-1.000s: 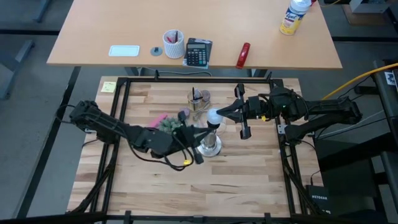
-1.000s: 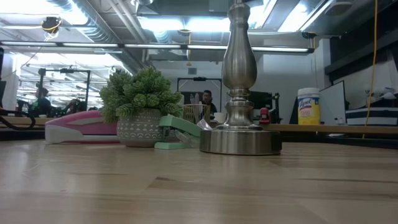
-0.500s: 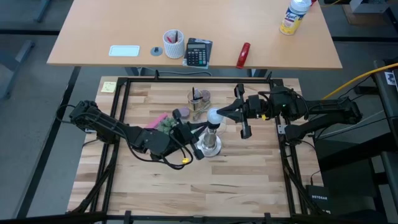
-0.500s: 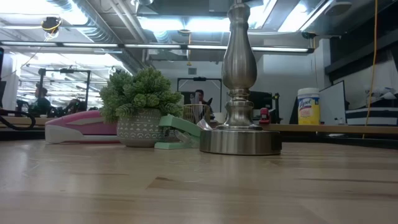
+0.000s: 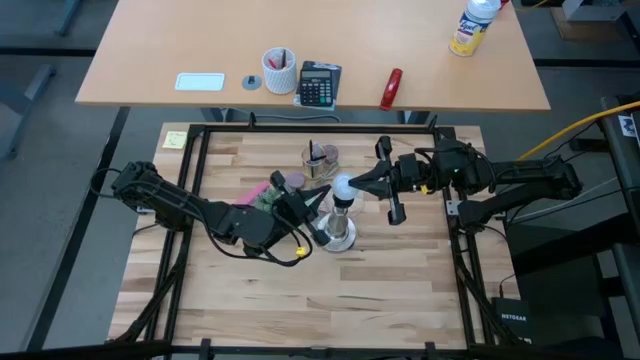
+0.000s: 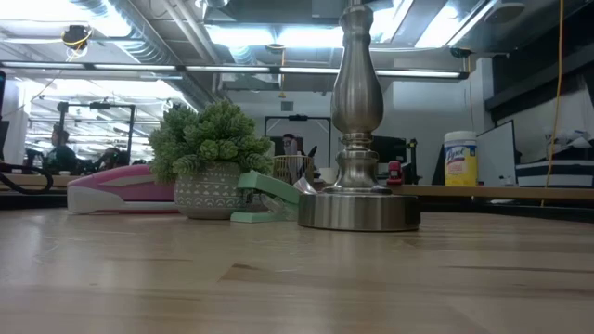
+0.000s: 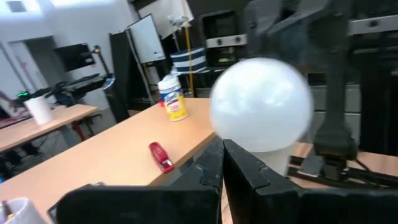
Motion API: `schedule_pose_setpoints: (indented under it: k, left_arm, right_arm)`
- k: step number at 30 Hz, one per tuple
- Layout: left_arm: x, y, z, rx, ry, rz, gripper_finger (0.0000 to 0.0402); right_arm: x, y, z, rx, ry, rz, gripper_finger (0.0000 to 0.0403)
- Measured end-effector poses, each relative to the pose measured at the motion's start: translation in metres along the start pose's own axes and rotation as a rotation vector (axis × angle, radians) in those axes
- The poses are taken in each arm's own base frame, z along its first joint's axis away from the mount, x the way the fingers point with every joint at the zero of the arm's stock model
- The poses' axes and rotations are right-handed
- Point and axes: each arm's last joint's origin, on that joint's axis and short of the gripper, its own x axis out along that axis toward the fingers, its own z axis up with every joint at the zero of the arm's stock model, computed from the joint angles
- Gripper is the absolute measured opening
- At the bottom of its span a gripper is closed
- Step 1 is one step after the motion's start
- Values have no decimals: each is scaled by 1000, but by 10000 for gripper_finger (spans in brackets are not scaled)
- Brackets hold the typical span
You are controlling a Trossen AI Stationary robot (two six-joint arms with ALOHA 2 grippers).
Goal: Screw lightbulb
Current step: Insert the lightbulb into the lamp
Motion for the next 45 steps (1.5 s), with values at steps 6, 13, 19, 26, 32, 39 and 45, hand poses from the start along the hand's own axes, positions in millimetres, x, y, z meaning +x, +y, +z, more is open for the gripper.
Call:
schedule_pose_setpoints:
  k: [6,13,19,26,32,39,45]
  left_arm:
    - [0,1,0,16,11,46,1]
    - [-10,-2,6,34,-15,38,1]
    - [-23,-9,9,27,-49,-61,1]
    - [-28,-17,11,-24,-110,-284,1]
    - [-22,-17,12,-52,-142,-416,1]
    - [-9,-12,10,-81,-126,-386,1]
    - [0,-15,3,-60,-112,-366,1]
  right_arm:
    - [0,0,1,-1,-8,-1,17]
    - [0,0,1,-3,-7,-6,17]
    - [0,-1,1,-4,-6,-27,17]
    - [0,-1,1,-4,-6,-27,17]
    - [0,-1,1,-4,-6,-27,17]
    - [0,-1,1,-4,-6,-27,17]
    - [0,-1,1,-4,-6,-27,17]
